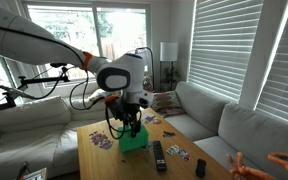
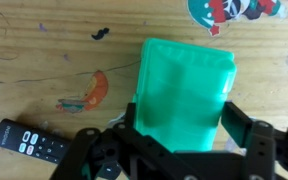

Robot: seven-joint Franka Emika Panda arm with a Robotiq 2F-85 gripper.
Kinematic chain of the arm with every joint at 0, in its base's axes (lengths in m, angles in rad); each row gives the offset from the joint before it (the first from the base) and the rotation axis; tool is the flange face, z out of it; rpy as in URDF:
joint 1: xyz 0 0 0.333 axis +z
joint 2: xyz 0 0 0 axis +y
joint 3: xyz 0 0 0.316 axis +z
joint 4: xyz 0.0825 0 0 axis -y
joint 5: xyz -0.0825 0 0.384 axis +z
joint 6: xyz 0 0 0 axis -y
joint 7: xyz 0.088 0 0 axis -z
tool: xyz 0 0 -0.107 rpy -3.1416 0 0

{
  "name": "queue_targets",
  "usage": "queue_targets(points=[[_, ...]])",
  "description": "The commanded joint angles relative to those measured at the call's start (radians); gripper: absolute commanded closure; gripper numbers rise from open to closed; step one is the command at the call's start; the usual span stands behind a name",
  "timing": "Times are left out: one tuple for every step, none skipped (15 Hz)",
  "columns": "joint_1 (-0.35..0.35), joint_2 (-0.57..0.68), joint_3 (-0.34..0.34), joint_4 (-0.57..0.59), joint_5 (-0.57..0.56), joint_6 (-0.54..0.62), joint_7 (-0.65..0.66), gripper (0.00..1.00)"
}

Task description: Twist the green box around

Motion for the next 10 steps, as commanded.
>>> queue_targets(points=[[-0.007, -0.042, -0.007, -0.054, -0.009, -0.002, 0.005, 0.0], [-0.009, -0.043, -0.01, -0.06, -0.007, -0.006, 0.007, 0.0], [-0.011, -0.043, -0.011, -0.069, -0.011, 0.0, 0.015, 0.0], [-0.014, -0.044, -0.014, -0.078, -0.009, 0.012, 0.018, 0.0], [-0.017, -0.045, -0.016, -0.082, -0.011, 0.018, 0.029, 0.0], [-0.021, -0.043, -0.019, -0.089, -0.009, 0.052, 0.043, 0.0], [-0.022, -0.043, -0.021, -0.091, 0.009, 0.074, 0.044, 0.0], [-0.021, -0.041, -0.022, -0.097, 0.016, 0.125, 0.042, 0.0], [-0.02, -0.038, -0.023, -0.096, 0.019, 0.146, 0.032, 0.0], [-0.02, -0.034, -0.024, -0.098, 0.018, 0.185, 0.026, 0.0]])
